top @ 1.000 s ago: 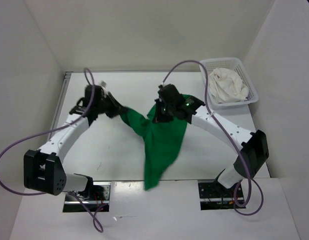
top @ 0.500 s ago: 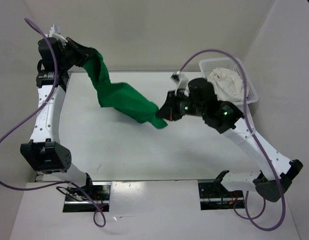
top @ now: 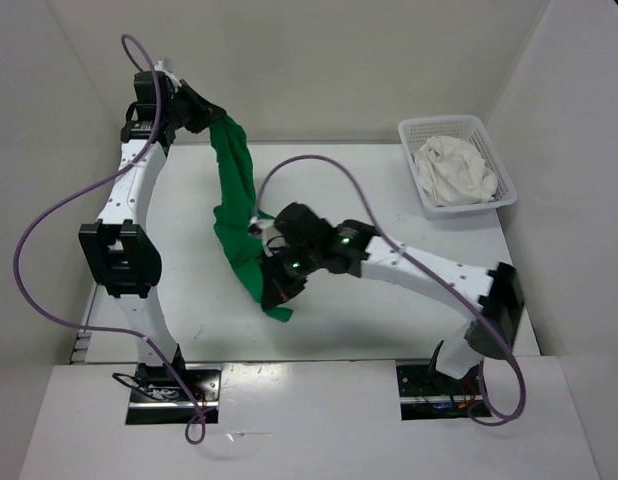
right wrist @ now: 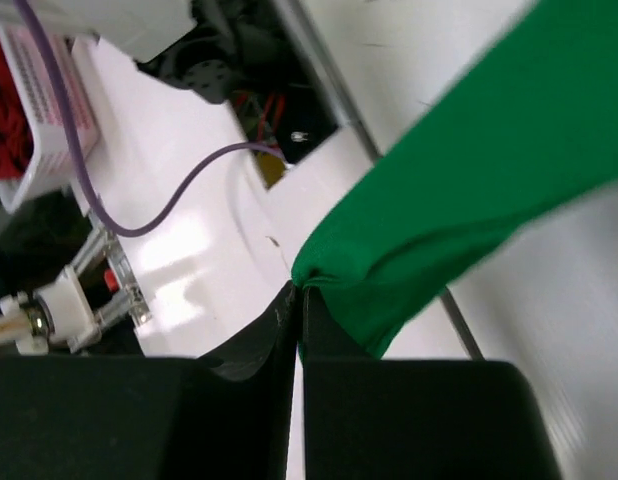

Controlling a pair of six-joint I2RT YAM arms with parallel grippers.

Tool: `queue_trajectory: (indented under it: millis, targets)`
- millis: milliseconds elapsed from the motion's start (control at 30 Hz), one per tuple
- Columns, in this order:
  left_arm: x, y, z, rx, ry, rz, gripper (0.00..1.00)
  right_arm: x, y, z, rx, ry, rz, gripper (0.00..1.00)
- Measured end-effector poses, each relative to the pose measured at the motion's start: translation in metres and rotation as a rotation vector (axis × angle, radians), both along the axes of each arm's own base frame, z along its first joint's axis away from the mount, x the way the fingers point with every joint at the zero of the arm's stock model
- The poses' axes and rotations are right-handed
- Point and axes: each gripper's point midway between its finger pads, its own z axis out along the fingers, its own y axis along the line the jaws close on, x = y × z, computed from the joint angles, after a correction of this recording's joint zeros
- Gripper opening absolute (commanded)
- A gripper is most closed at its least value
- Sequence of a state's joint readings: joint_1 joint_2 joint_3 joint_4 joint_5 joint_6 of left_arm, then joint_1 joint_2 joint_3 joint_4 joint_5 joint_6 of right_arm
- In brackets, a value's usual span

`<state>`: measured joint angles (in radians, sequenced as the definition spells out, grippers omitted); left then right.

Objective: Fold and stack the t-shirts
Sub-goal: Flatten out the tshirt

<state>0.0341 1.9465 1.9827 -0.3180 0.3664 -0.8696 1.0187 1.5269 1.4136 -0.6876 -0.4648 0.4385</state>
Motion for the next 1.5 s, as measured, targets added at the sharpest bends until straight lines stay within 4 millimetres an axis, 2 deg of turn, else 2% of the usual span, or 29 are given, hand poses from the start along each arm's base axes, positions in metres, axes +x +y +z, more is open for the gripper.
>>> queue_trajectory:
  millis: [67,167,200,233,300,333,367,433,500,533,567,633,700,767,833,867,967,1033,1100,1200,1267,1367,1500]
  targets:
    - [0.004,0.001,0.007,0.034,-0.026,0.004,0.08,-0.017,0.031,-0.015,-0.012,0.012,0.092,0.12]
    - [0.008,0.013,0.017,0.091,-0.062,0.038,0.16,-0.038,0.072,-0.060,-0.082,0.058,0.197,0.37]
    - [0.009,0.018,0.018,0.106,-0.068,0.052,0.23,-0.042,0.086,-0.075,-0.115,0.070,0.218,0.50]
    - [0.011,0.026,0.016,0.133,-0.074,0.070,0.39,-0.043,0.099,-0.087,-0.130,0.065,0.231,0.51]
    - [0.013,0.041,0.007,0.170,-0.063,0.106,0.53,-0.044,0.119,-0.105,-0.152,0.041,0.249,0.53]
    - [0.010,0.050,-0.002,0.192,-0.047,0.119,0.58,-0.044,0.120,-0.111,-0.163,0.033,0.247,0.54]
    - [0.006,0.060,-0.015,0.205,-0.018,0.138,0.64,-0.044,0.116,-0.116,-0.171,0.025,0.240,0.54]
    - [-0.008,0.081,-0.041,0.227,0.052,0.176,0.68,-0.037,0.098,-0.115,-0.172,0.026,0.206,0.52]
    - [-0.026,0.104,-0.060,0.232,0.113,0.223,0.70,-0.010,0.065,-0.108,-0.172,0.041,0.114,0.44]
    - [-0.035,0.113,-0.066,0.233,0.130,0.246,0.71,0.012,0.050,-0.102,-0.158,0.036,0.045,0.32]
    - [-0.047,0.123,-0.071,0.234,0.152,0.270,0.71,0.045,0.032,-0.094,-0.135,0.021,-0.057,0.24]
    - [-0.068,0.132,-0.074,0.234,0.168,0.301,0.71,0.113,-0.003,-0.078,-0.095,-0.014,-0.263,0.14]
    - [-0.092,0.127,-0.079,0.227,0.175,0.298,0.68,0.172,-0.033,-0.071,-0.070,-0.049,-0.450,0.14]
    - [-0.117,0.114,-0.092,0.217,0.204,0.273,0.67,0.217,-0.060,-0.076,-0.066,-0.066,-0.610,0.33]
    - [-0.141,0.096,-0.120,0.214,0.252,0.232,0.67,0.238,-0.070,-0.090,-0.079,-0.058,-0.685,0.43]
    - [-0.149,0.090,-0.132,0.211,0.282,0.215,0.67,0.247,-0.071,-0.101,-0.086,-0.047,-0.709,0.43]
    - [-0.179,0.057,-0.185,0.212,0.414,0.124,0.71,0.259,-0.075,-0.145,-0.139,0.006,-0.740,0.47]
    - [-0.200,0.030,-0.212,0.223,0.485,0.051,0.74,0.260,-0.076,-0.184,-0.190,0.060,-0.736,0.48]
    - [-0.221,0.002,-0.233,0.238,0.537,-0.031,0.75,0.258,-0.073,-0.198,-0.191,0.106,-0.726,0.50]
    - [-0.236,-0.014,-0.245,0.244,0.569,-0.079,0.75,0.265,-0.068,-0.197,-0.162,0.089,-0.731,0.51]
    - [-0.241,-0.016,-0.251,0.239,0.587,-0.079,0.75,0.268,-0.063,-0.196,-0.138,0.092,-0.725,0.51]
    - [-0.240,-0.013,-0.258,0.253,0.596,-0.062,0.70,0.275,-0.052,-0.196,-0.100,0.099,-0.714,0.51]
    - [-0.235,-0.011,-0.271,0.267,0.613,-0.050,0.56,0.282,-0.041,-0.195,-0.058,0.112,-0.698,0.51]
